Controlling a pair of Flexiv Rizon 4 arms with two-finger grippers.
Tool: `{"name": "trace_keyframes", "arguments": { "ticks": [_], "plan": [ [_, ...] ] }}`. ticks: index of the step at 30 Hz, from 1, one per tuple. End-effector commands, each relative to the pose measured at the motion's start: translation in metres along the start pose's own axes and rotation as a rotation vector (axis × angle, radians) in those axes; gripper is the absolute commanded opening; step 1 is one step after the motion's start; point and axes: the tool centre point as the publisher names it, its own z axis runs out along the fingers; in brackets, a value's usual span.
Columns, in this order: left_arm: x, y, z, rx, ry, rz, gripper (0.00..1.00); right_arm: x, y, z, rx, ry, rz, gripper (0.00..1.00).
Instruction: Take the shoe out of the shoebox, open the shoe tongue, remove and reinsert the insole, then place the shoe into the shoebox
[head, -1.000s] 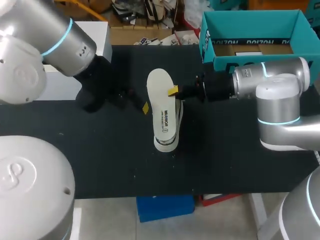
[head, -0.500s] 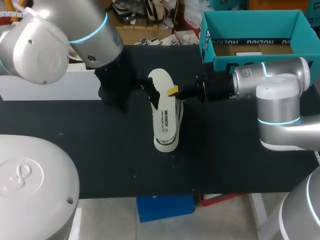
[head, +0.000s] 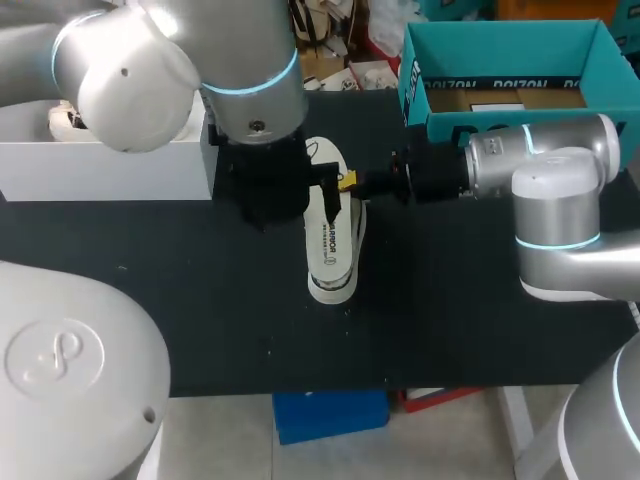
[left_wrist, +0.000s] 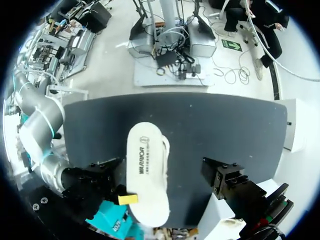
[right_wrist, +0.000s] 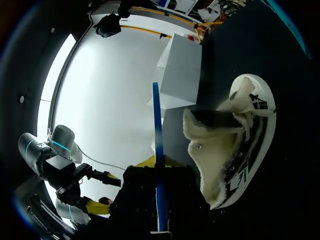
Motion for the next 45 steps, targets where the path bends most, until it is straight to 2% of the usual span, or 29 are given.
{"name": "trace_keyframes", "arguments": {
  "ticks": [1,9,12,19,28,33,45],
  "plan": [
    [-0.005,-0.001,0.004,-0.001,0.121,-0.007,1.0,0.0,0.0,0.0,0.0,-0.001,0.0,0.0],
    [-0.011,-0.002,0.011,0.012,0.037,-0.004,1.0,0.0,0.0,0.0,0.0,-0.001,0.0,0.0],
    [-0.013,-0.002,0.013,-0.006,0.014,-0.003,1.0,0.0,0.0,0.0,0.0,-0.001,0.0,0.0],
    [-0.025,-0.002,0.02,-0.014,0.01,0.019,1.0,0.0,0.0,0.0,0.0,-0.001,0.0,0.0],
    [-0.03,0.002,0.025,-0.002,0.015,0.033,1.0,0.0,0.0,0.0,0.0,-0.001,0.0,0.0],
    [-0.034,0.014,0.03,0.029,0.063,0.074,1.0,0.0,0.0,0.0,0.0,-0.001,0.0,0.0],
    [-0.04,0.066,0.03,0.02,0.085,0.095,1.0,0.0,0.0,0.0,0.0,-0.001,0.0,0.0]
  ]
}}
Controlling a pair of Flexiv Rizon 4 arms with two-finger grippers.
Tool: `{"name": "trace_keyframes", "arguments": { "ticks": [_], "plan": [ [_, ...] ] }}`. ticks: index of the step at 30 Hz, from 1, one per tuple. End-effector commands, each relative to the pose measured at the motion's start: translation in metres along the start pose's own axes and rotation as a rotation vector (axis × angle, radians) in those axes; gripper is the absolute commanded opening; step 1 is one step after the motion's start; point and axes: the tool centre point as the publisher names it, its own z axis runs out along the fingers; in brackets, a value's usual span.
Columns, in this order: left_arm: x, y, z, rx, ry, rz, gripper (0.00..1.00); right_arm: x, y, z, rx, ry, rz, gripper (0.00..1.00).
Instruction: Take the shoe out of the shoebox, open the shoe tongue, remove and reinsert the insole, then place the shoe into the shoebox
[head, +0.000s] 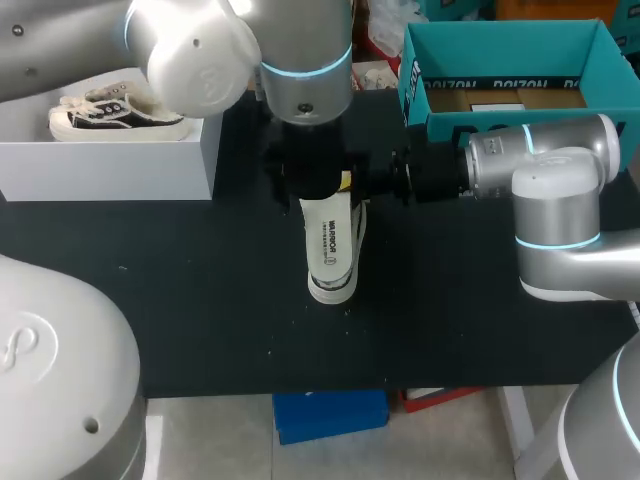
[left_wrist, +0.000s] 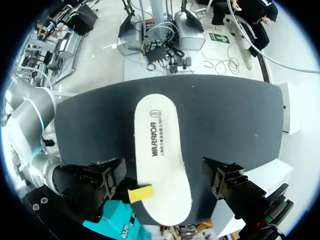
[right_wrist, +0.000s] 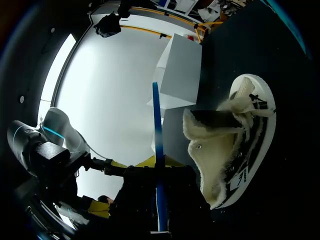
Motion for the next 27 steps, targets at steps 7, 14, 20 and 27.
{"name": "trace_keyframes", "arguments": {
  "ticks": [7,14,20,27],
  "plan": [
    [-0.002,0.047,0.003,0.019,0.026,-0.006,1.0,0.0,0.0,0.0,0.0,-0.001,0.0,0.0],
    [0.002,0.075,0.004,0.01,0.012,-0.018,1.0,0.0,0.0,0.0,0.0,-0.001,0.0,0.0],
    [0.004,0.096,0.004,-0.003,0.004,-0.023,1.0,0.0,0.0,0.0,0.0,-0.001,0.0,0.0],
    [0.01,0.119,0.006,-0.017,-0.015,-0.05,1.0,0.0,0.0,0.0,0.0,-0.001,0.0,0.0]
  ]
}}
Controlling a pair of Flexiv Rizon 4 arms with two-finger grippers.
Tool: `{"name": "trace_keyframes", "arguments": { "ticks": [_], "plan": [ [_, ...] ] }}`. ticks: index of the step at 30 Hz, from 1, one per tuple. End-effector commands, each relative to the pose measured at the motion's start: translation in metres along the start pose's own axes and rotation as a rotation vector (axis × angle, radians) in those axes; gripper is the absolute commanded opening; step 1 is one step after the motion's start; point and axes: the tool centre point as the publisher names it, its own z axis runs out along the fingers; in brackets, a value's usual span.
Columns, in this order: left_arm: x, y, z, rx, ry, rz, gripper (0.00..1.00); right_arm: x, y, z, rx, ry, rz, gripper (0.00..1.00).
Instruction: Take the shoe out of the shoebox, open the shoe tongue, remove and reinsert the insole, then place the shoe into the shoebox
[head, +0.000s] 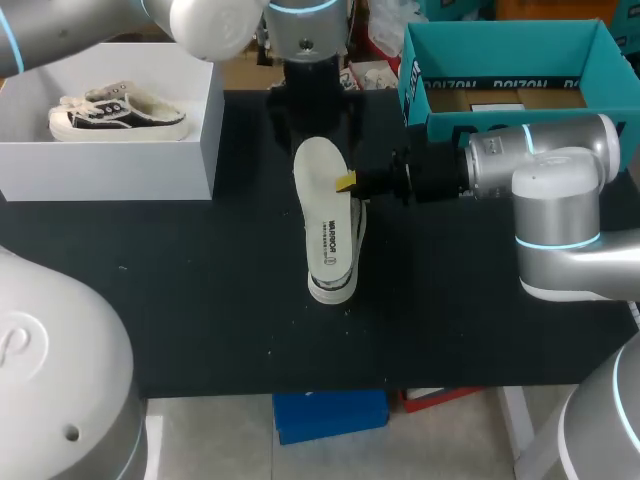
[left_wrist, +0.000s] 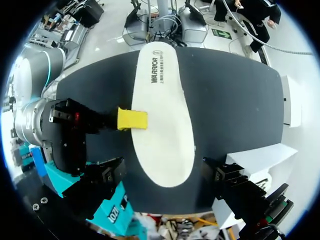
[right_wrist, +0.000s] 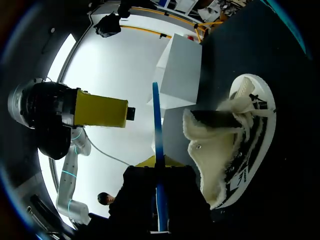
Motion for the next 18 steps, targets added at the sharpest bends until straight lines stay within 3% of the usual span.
{"name": "trace_keyframes", "arguments": {
  "ticks": [1,11,18],
  "plan": [
    [0.003,0.016,0.005,-0.006,-0.007,-0.017,1.0,0.0,0.0,0.0,0.0,-0.001,0.0,0.0],
    [0.012,0.047,0.008,-0.035,-0.028,-0.044,1.0,0.0,0.0,0.0,0.0,-0.001,0.0,0.0],
    [0.013,0.041,0.006,-0.037,-0.039,-0.04,1.0,0.0,0.0,0.0,0.0,-0.001,0.0,0.0]
  ]
}}
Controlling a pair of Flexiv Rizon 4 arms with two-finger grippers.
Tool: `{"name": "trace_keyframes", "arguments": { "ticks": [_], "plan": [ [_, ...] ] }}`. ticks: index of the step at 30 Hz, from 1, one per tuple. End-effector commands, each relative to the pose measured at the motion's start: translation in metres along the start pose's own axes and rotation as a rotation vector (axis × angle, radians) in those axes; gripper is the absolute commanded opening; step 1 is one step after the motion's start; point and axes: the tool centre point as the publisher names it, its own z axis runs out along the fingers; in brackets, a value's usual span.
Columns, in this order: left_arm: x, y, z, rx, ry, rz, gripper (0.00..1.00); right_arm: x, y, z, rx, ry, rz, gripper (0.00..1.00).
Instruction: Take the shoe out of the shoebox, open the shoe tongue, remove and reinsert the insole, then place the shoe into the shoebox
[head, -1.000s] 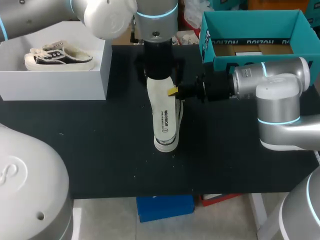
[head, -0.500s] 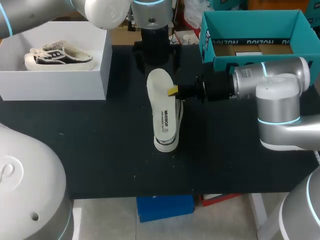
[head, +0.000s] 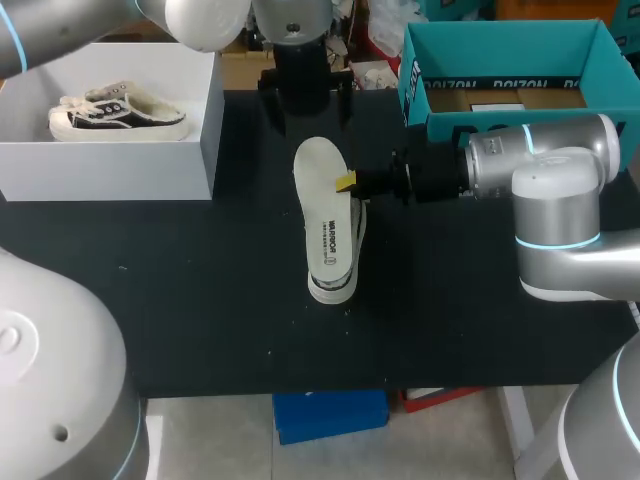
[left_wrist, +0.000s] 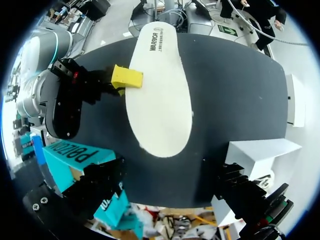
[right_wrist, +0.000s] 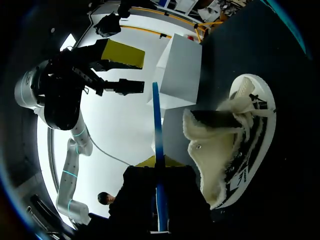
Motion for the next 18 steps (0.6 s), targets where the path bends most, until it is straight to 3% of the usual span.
{"name": "trace_keyframes", "arguments": {
  "ticks": [1,18],
  "plan": [
    [0.002,-0.01,-0.002,-0.006,-0.007,0.005,1.0,0.0,0.0,0.0,0.0,-0.001,0.0,0.0],
    [0.009,-0.094,-0.022,0.003,-0.018,0.052,1.0,0.0,0.0,0.0,0.0,-0.001,0.0,0.0]
  ]
}}
